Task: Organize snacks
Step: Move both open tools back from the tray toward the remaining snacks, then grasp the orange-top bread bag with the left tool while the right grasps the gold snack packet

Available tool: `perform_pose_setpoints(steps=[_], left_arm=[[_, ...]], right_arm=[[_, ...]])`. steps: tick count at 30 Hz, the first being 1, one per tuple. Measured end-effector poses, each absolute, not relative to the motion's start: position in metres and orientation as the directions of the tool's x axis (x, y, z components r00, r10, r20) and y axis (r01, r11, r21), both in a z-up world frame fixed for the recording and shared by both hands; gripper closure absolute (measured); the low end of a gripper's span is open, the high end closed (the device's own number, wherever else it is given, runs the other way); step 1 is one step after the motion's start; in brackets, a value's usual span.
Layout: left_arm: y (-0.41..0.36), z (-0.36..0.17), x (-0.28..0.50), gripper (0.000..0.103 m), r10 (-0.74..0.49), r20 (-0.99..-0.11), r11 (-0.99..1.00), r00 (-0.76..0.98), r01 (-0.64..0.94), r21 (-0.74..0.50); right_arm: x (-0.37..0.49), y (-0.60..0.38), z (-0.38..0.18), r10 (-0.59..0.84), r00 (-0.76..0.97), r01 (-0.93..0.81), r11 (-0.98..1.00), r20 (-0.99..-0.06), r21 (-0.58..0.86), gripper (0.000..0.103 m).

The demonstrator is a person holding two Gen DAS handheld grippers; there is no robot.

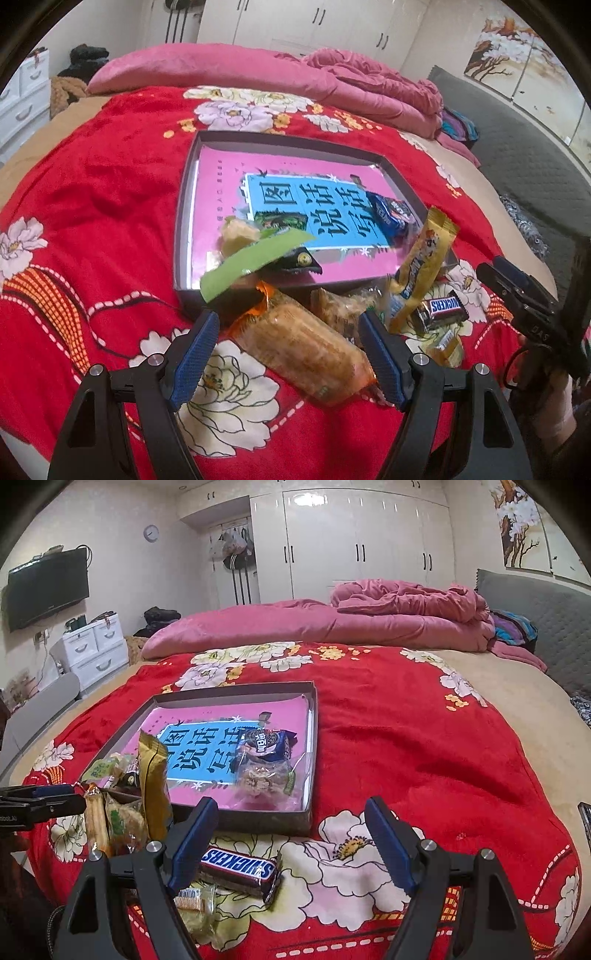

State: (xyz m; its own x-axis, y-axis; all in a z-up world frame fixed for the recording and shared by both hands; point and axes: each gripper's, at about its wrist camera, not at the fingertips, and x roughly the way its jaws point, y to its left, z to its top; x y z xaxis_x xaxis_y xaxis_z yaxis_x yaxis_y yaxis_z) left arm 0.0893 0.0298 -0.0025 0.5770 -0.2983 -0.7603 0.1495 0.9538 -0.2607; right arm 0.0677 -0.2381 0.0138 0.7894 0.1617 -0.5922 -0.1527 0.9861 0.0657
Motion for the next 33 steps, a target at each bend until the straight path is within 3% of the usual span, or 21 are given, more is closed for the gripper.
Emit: perform_pose_setpoints(steps=[18,33], left_arm=[[0.023,-0.019,0.086,0.024,-0.317,-0.793,0.948,0.52,0.146,-0.283],[0.044,-0.041,0.103,0.024,-0.419,-0.782,0.886,0.462,0.022,-0.462]], right_arm=[[0.056,-0.2,0.001,0.253,0.735,-0.271,0.96,-0.629,0.07,0.022],[0.064,-0.17,-0.006,0.326,0.677,-0.333,0.935,-0.659,0.121,0.022]])
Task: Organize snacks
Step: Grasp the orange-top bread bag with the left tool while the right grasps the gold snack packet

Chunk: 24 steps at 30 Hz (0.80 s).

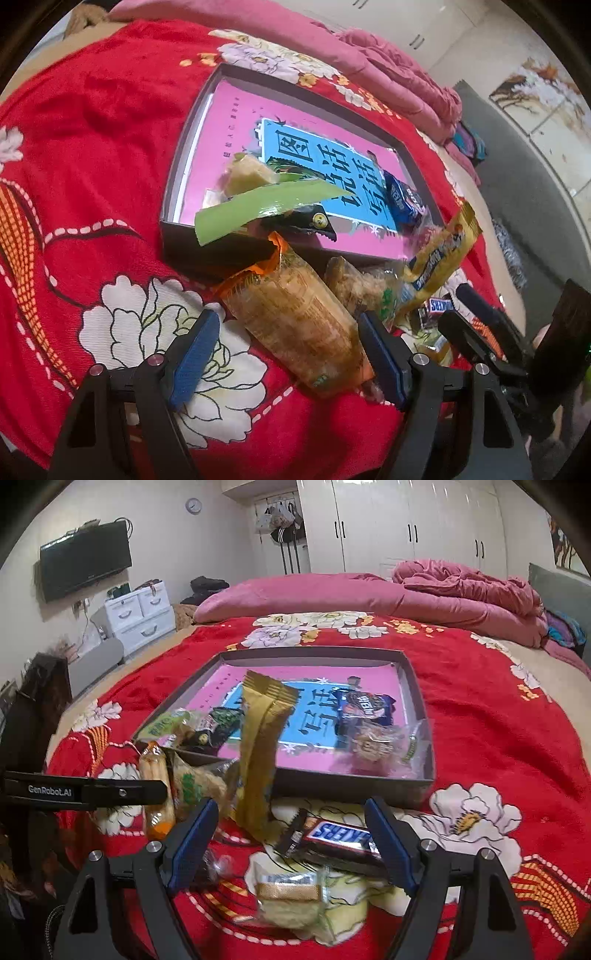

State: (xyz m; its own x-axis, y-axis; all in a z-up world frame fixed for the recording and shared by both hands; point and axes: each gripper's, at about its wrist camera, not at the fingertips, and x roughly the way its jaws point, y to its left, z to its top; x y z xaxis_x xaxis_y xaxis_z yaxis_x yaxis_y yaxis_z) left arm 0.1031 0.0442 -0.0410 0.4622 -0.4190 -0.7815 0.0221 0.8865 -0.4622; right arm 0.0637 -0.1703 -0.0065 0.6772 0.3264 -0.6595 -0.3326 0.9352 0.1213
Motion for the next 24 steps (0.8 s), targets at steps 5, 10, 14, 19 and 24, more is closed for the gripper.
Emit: perform_pose_setpoints(steps=[5,10,14,19,24], left_arm=[[0.045,-0.044,0.104,0.024,-0.446,-0.769,0.866,0.457,0.002,-0.501],[0.052,-0.05,0.107,0.025,-0.502,-0.739,0.817,0.45,-0.035,-0.576],[0.06,-0.054,0.109,0.025,-0.542,-0.708,0.769,0.452,-0.073,-0.635],[0.06,-0.056,0.112,0.025,-0.56,-0.694,0.749,0.453,-0.082,-0.658],[0.057,-0.055,0.114,0.026,-0.551,-0.698,0.754,0.456,-0.085,-0.651]], right_arm=[[0.069,-0.163,-0.007,0.341,0.665,-0.338,0.931,-0.665,0.139,0.022],[0.07,-0.158,-0.009,0.346,0.656,-0.349,0.927,-0.671,0.136,0.022],[0.071,-0.157,-0.011,0.348,0.65,-0.351,0.926,-0.676,0.139,0.022],[0.074,-0.158,-0.011,0.375,0.637,-0.348,0.92,-0.674,0.182,0.022],[0.08,-0.159,-0.01,0.412,0.625,-0.339,0.908,-0.663,0.245,0.022]])
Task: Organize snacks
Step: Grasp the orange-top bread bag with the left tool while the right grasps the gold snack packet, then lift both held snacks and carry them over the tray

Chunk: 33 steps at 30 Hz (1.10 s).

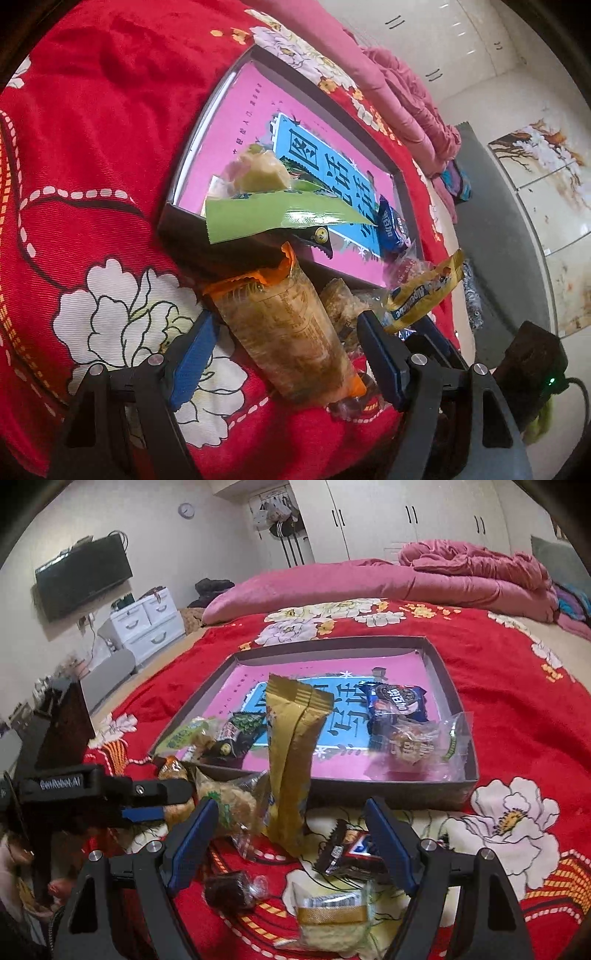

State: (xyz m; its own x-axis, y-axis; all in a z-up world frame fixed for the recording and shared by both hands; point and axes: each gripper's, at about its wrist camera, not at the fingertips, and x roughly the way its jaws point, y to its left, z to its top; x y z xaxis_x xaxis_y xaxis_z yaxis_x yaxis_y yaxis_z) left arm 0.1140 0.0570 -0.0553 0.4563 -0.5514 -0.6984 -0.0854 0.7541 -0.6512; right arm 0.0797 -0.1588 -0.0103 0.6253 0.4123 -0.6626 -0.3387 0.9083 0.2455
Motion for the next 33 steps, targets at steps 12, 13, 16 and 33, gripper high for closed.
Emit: perform_pose_setpoints(steps=[12,13,16,33], left_arm=[[0.061,-0.058,0.115,0.047,-0.547,-0.696,0.742,0.466,-0.115,-0.66],[0.061,-0.058,0.115,0.047,-0.547,-0.695,0.741,0.467,-0.116,-0.662],[0.061,-0.059,0.115,0.05,-0.55,-0.693,0.739,0.466,-0.116,-0.664],[0.054,-0.039,0.113,0.063,-0.576,-0.645,0.736,0.502,-0.027,-0.677]], right_arm=[[0.102,-0.162,-0.023,0.471,0.576,-0.266,0.881,-0.668,0.391,0.05],[0.103,-0.162,-0.024,0.474,0.572,-0.265,0.879,-0.67,0.395,0.053],[0.104,-0.161,-0.027,0.476,0.562,-0.265,0.878,-0.677,0.398,0.057],[0.1,-0.166,-0.018,0.477,0.585,-0.305,0.879,-0.656,0.367,0.083]])
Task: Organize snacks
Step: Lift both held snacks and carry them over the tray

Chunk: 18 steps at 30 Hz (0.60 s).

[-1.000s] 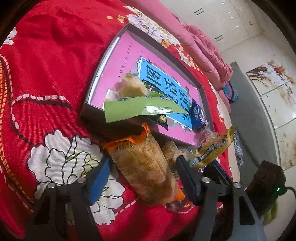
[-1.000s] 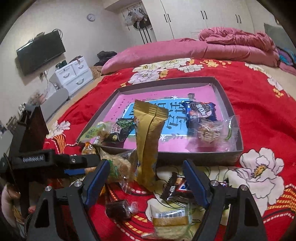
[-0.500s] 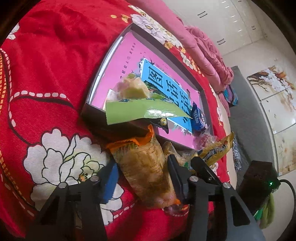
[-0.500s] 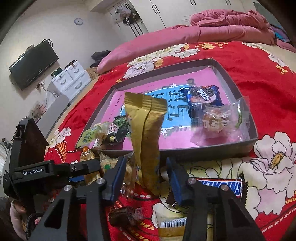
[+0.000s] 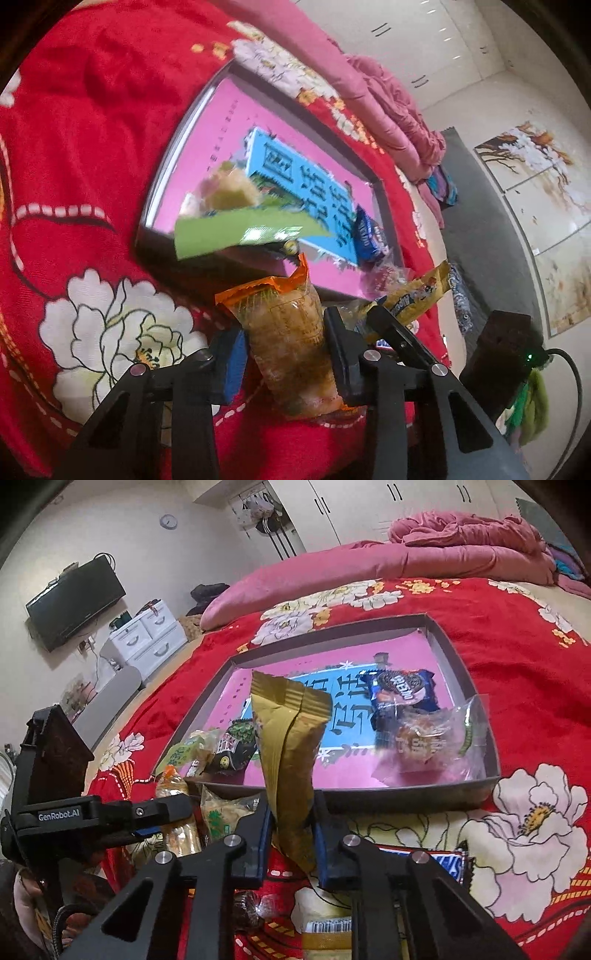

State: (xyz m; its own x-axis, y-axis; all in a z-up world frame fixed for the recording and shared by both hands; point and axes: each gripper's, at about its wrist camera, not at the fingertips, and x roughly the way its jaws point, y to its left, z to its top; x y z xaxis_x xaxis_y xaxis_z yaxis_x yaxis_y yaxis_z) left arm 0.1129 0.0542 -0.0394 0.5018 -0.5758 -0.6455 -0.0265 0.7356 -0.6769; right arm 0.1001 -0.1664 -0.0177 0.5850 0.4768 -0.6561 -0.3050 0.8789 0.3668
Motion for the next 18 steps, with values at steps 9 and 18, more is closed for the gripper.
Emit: perform_pose_setpoints(steps=[9,18], left_arm=[[0.053,-0.017,0.112,0.063,-0.511,-0.643,0.796,0.571,0.033,-0.604],[0.051,-0.002,0.119,0.063,-0.436,-0.641,0.85,0.632,0.057,-0.523]], right_arm=[[0.095,-0.183,0.0,0.478,0.64,-0.296,0.876,-0.602,0.38,0.083],[0.093,-0.191,0.016,0.477,0.688,-0.294,0.872,-0.547,0.39,0.083]])
